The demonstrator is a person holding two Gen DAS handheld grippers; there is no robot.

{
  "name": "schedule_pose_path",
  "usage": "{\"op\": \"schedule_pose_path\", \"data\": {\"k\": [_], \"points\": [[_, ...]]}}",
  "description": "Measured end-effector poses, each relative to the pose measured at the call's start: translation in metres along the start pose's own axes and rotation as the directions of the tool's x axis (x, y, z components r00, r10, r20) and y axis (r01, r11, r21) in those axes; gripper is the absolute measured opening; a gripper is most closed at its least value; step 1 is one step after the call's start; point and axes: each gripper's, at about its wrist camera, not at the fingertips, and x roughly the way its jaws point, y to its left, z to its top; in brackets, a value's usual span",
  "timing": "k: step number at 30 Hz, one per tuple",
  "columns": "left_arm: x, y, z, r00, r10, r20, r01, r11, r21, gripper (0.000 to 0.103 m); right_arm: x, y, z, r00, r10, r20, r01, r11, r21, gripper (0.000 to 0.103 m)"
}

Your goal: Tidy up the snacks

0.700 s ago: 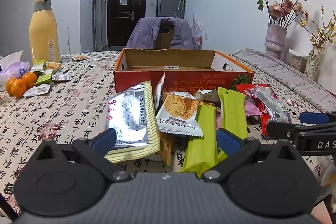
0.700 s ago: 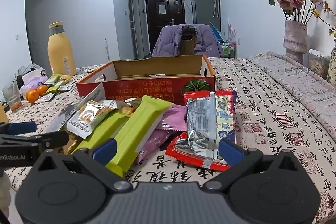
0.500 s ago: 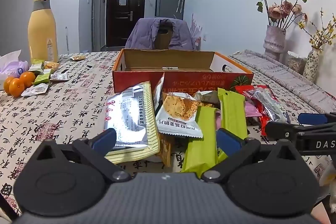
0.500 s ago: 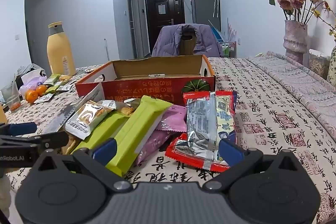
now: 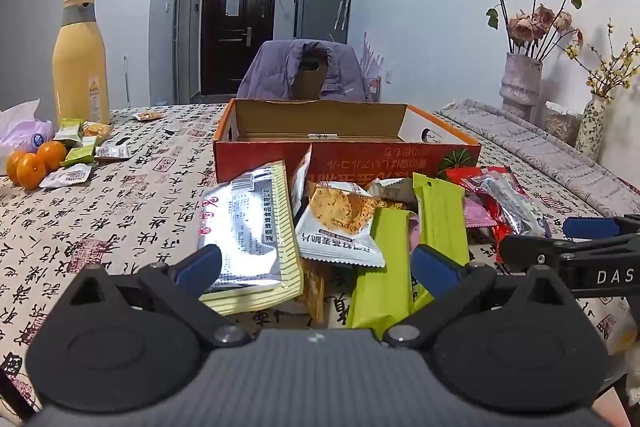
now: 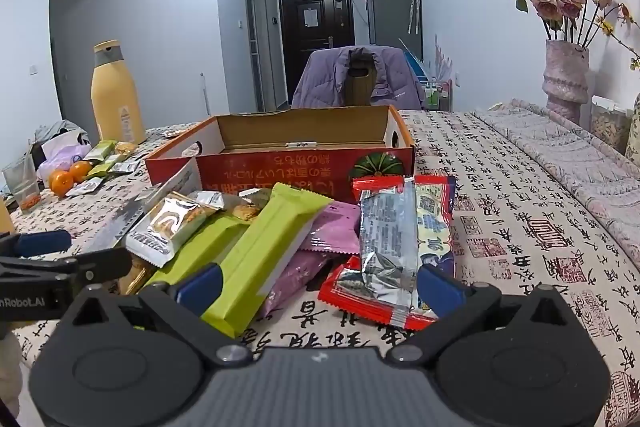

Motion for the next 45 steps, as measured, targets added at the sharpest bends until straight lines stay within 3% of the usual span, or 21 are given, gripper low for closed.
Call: {"op": "schedule_pose_path", "data": {"k": [45], "points": [[-0.0065,0.0013,-0.0010,1.000,-0.008,0.018,0.008,1.000,-0.014,0.103,-0.0037,0.0018,0.0005,1.000,-0.001,0.005,0.001,1.000,-0.003,0.103]]}}
